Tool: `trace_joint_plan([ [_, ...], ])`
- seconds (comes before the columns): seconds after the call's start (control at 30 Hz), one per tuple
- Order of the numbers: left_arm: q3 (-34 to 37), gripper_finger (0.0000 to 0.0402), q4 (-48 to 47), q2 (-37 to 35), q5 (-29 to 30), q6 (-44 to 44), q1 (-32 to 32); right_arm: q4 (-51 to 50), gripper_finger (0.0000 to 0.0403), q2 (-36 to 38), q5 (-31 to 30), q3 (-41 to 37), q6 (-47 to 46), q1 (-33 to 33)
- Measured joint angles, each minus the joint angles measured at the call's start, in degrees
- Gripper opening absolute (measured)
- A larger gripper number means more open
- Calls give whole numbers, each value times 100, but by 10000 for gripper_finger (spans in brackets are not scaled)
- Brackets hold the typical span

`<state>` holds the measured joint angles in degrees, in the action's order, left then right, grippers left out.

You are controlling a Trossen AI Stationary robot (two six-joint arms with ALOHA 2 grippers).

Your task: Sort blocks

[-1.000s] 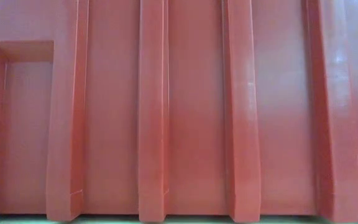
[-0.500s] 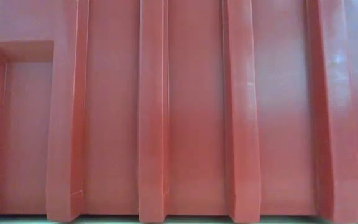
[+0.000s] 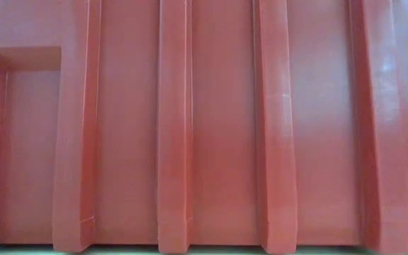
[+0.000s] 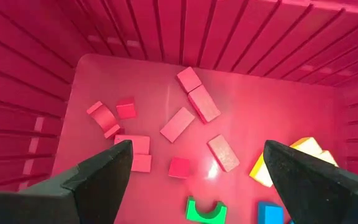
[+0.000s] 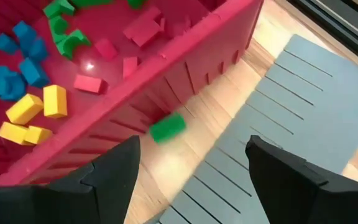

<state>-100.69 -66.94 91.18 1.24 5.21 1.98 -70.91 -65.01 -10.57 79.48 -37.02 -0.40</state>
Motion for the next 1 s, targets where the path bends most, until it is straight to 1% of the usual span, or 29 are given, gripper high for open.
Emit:
trace_joint_plan([
  [0.1, 8, 347, -142, 0, 268, 1, -1, 171, 264, 0, 0, 0, 0, 0],
  [0.3, 213, 347, -637, -2, 923, -31, 37, 947, 233, 0, -2, 0, 146, 0],
  [0.47, 880, 347, -647, -34, 1135, -581, 120, 1459, 213, 0, -4, 0, 404, 0],
  [0.57, 1501, 342, -492, -37, 1138, -1179, 240, 1592, 208, 0, -2, -2, 464, 0],
  [0.67, 2235, 334, -38, -37, 1116, -1748, 437, 1666, 209, 0, 0, -2, 459, 0],
  [0.8, 3104, 320, 723, -37, 728, -2172, 823, 1828, 214, -2, 29, -2, 395, 13],
  [0.9, 3477, 314, 1156, -37, 615, -2287, 1090, 2002, 216, 0, 47, -2, 349, 81],
  [1.0, 3587, 314, 1236, -37, 376, -2266, 1364, 2068, 217, -2, 49, -2, 308, 133],
])
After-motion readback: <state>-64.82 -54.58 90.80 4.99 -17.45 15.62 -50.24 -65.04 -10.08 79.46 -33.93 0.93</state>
